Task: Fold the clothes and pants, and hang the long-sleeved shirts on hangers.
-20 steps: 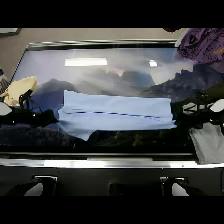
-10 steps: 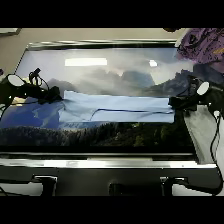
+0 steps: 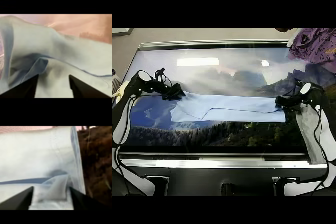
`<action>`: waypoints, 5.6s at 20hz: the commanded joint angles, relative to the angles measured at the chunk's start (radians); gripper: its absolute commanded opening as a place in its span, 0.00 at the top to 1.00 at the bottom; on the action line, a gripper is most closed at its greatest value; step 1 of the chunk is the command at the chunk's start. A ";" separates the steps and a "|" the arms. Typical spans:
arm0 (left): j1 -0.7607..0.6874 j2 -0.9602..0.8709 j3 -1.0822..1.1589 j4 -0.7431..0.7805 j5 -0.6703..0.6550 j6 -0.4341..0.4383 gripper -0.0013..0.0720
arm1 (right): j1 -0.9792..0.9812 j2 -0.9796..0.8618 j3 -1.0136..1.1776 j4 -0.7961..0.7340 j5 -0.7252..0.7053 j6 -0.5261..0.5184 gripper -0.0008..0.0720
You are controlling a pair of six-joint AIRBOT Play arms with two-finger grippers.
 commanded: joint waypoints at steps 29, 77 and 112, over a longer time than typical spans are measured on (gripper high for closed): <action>-0.062 0.063 0.078 -0.159 -0.057 -0.058 0.85 | -0.142 -0.128 0.166 0.339 0.277 -0.129 0.94; -0.216 0.198 0.370 0.119 -0.208 -0.250 0.95 | 0.422 0.288 0.419 -0.133 0.308 0.766 0.94; -0.063 0.284 0.332 0.119 -0.281 -0.243 0.95 | 0.637 0.014 0.420 0.043 -0.046 0.721 0.14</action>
